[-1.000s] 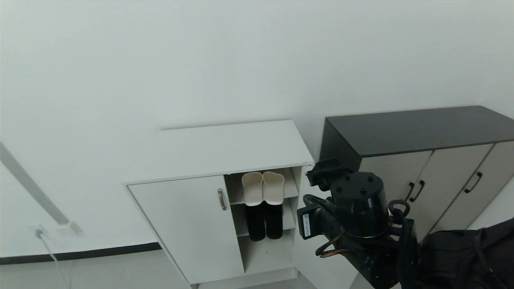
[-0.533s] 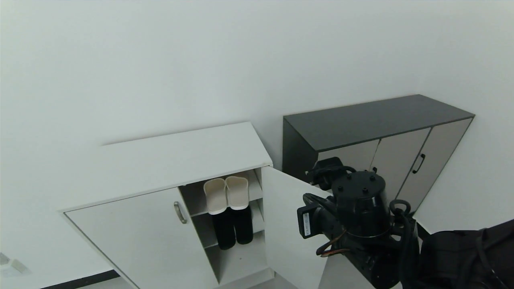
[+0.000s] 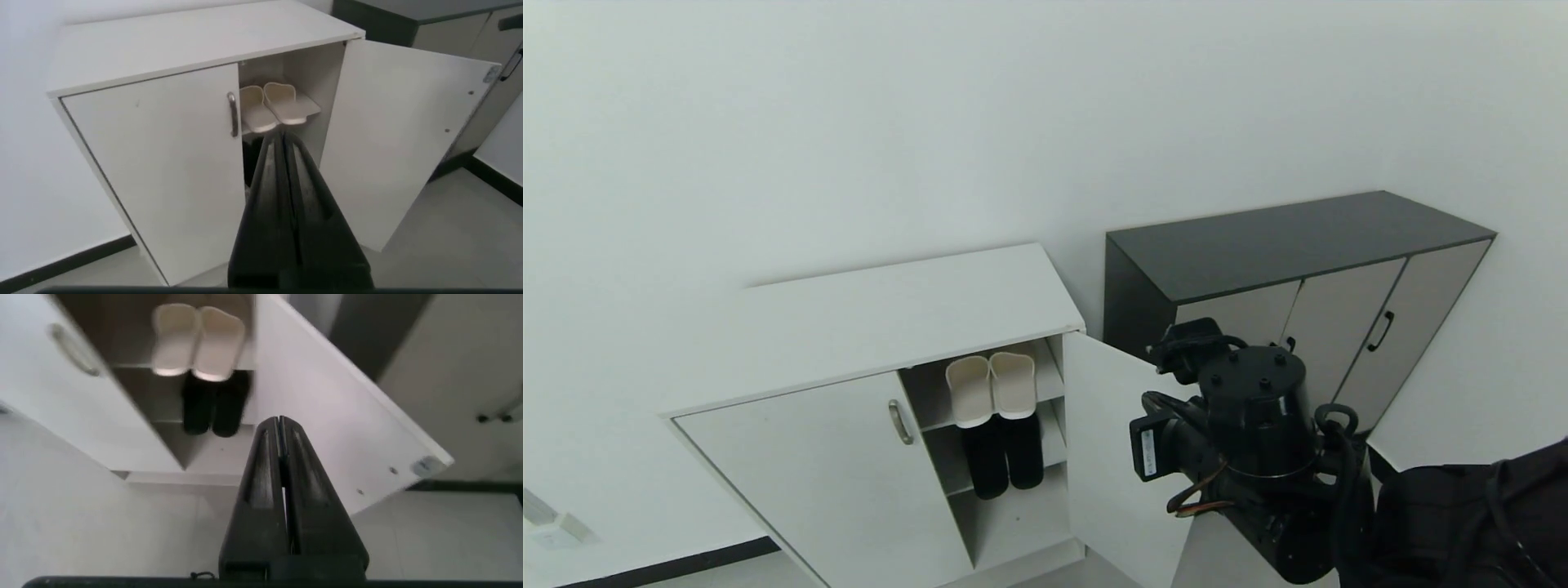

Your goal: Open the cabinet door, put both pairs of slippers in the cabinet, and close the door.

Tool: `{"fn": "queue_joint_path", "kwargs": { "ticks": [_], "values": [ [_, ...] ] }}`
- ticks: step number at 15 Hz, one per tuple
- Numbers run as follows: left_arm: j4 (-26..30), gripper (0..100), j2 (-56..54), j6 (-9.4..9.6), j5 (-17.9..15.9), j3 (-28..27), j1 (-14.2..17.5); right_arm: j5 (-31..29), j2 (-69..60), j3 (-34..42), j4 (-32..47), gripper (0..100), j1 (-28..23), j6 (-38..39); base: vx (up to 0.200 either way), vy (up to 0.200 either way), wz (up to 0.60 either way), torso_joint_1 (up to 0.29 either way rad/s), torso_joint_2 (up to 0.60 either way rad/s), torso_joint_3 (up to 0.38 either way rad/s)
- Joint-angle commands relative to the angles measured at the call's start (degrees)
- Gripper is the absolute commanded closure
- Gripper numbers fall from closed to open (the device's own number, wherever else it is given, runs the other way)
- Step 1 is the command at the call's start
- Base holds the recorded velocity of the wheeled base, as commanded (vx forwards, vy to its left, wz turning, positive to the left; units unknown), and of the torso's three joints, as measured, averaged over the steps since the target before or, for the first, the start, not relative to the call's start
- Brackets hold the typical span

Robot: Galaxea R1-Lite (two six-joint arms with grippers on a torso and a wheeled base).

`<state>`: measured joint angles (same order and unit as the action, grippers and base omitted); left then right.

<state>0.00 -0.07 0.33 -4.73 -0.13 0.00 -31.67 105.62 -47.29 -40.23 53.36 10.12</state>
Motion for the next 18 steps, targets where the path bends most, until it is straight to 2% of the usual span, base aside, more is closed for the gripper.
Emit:
{"fn": "queue_joint_path", "kwargs": {
  "ticks": [1, 3, 5, 8, 10, 13, 18],
  "values": [
    [-0.1, 100, 0.1, -0.07, 0.0, 0.0, 0.0, 0.0, 0.1, 0.2, 0.0, 100, 0.2, 0.0, -0.200, 0.000, 0.00, 0.002, 0.01, -0.007],
    [-0.1, 100, 0.1, 0.02, 0.0, 0.0, 0.0, 0.0, 0.2, 0.2, 0.0, 100, 0.1, -0.3, -0.200, 0.000, 0.00, -0.012, 0.00, 0.005],
    [-0.1, 100, 0.1, 0.02, 0.1, 0.0, 0.0, 0.0, 0.2, 0.5, -0.6, 100, -0.4, -0.6, 0.000, 0.000, 0.00, 0.000, 0.00, 0.000],
    [-0.1, 100, 0.1, 0.02, 0.0, 0.0, 0.0, 0.6, 0.4, -0.8, -1.3, 100, -4.3, -2.5, 0.000, 0.000, 0.00, 0.000, 0.00, 0.000],
    [0.0, 100, 0.1, 0.02, 0.0, 0.0, 0.0, 3.9, 2.0, -4.8, -0.9, 100, -9.8, -3.3, 0.000, 0.000, 0.00, 0.000, 0.00, 0.000],
    [-0.1, 100, 0.1, 0.02, 0.0, 0.0, 0.0, 10.2, 5.7, -14.1, 4.9, 100, -17.7, -3.0, 0.000, 0.000, 0.00, 0.000, 0.00, 0.000],
    [0.0, 100, 0.1, 0.02, 0.0, 0.0, 0.0, 12.3, 14.8, -31.7, 15.2, 100, -25.0, -2.6, 0.000, 0.000, 0.00, 0.000, 0.00, 0.000]
  ]
}}
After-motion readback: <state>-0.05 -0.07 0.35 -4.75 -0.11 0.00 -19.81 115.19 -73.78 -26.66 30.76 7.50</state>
